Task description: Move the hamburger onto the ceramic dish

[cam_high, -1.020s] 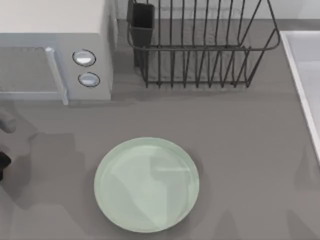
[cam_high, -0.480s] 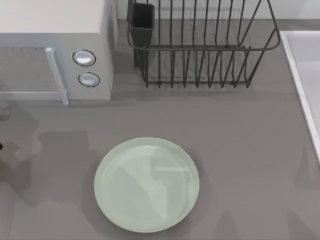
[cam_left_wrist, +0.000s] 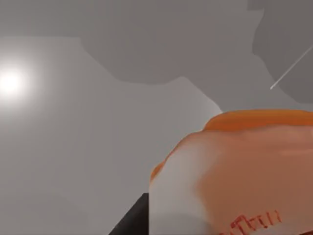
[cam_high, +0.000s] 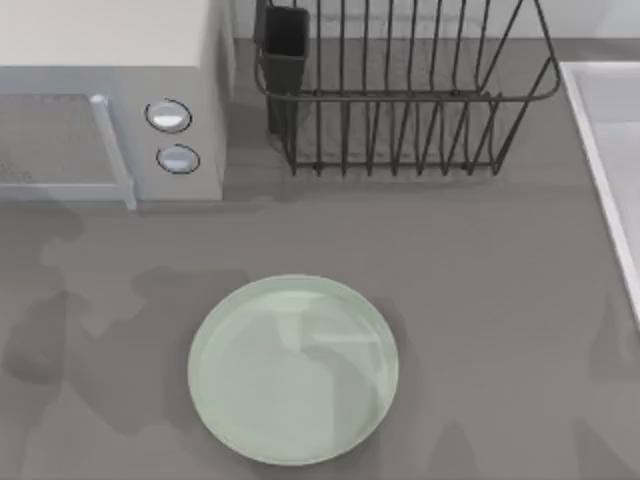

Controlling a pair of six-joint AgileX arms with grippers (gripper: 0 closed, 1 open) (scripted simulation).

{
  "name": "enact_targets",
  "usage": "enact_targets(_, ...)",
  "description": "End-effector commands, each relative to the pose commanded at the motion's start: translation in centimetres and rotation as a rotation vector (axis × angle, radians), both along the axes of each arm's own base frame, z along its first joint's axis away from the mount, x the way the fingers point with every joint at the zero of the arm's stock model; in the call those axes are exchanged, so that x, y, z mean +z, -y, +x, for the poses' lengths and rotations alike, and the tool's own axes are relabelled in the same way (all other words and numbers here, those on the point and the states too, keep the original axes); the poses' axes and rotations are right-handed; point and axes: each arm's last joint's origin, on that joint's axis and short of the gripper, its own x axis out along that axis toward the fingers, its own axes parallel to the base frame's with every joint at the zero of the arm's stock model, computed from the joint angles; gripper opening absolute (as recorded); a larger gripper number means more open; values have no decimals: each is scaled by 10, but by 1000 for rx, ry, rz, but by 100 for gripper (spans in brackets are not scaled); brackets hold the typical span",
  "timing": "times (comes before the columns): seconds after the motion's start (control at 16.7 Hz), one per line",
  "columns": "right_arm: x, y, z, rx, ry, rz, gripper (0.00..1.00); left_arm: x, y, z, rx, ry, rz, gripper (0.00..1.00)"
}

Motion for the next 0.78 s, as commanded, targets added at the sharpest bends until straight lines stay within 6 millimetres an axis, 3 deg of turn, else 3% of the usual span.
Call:
enact_targets(0.42,0,0,0,0,0,0,100,0,8,0,26,-2,8,0)
enact_targets(0.78,0,0,0,0,0,0,100,0,63,-1,224,-20,34,0)
